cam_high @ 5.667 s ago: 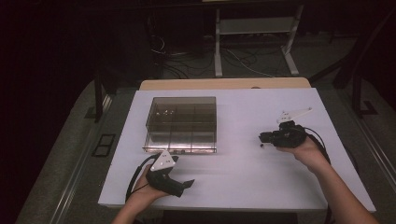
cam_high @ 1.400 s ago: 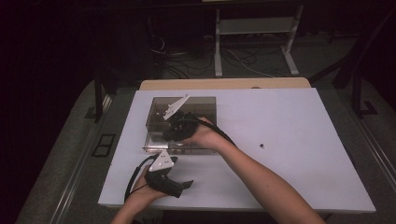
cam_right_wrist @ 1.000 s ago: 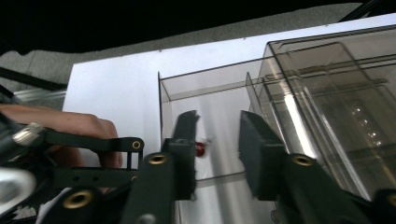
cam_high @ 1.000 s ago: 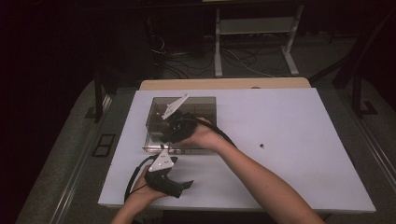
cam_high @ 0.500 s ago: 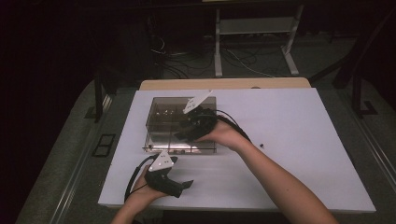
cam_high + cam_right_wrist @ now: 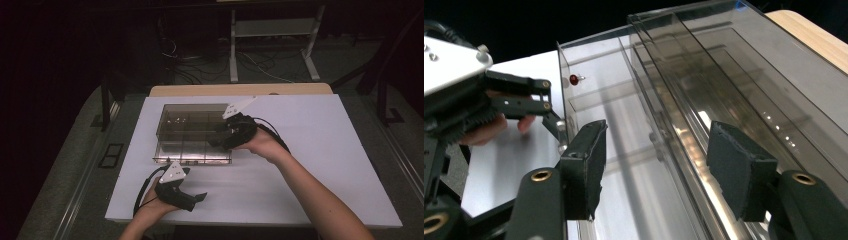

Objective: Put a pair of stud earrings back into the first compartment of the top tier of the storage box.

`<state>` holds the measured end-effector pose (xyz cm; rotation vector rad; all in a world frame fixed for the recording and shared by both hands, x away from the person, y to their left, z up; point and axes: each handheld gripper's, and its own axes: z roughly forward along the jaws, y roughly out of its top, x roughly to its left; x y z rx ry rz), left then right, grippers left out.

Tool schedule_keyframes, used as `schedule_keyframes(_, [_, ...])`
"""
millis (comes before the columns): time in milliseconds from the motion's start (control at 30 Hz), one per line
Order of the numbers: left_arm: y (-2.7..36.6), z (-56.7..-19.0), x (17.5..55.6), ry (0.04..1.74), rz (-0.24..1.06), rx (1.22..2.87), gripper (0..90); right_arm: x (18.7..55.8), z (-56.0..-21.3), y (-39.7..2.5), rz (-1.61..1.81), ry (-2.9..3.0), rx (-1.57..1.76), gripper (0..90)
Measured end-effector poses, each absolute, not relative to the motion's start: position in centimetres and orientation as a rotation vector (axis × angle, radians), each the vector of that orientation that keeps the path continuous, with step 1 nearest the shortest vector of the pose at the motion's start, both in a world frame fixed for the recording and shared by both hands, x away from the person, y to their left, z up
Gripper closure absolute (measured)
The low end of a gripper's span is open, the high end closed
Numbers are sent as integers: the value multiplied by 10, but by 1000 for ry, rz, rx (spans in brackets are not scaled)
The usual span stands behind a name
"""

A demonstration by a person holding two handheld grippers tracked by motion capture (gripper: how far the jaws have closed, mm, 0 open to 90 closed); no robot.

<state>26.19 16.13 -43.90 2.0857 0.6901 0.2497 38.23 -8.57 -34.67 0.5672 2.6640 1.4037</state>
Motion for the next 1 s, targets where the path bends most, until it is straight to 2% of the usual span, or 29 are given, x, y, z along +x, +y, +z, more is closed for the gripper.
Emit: schedule_keyframes(1000, [162, -439, 262, 690, 255, 2091, 0, 373, -373, -186, 1326, 2569, 803, 384])
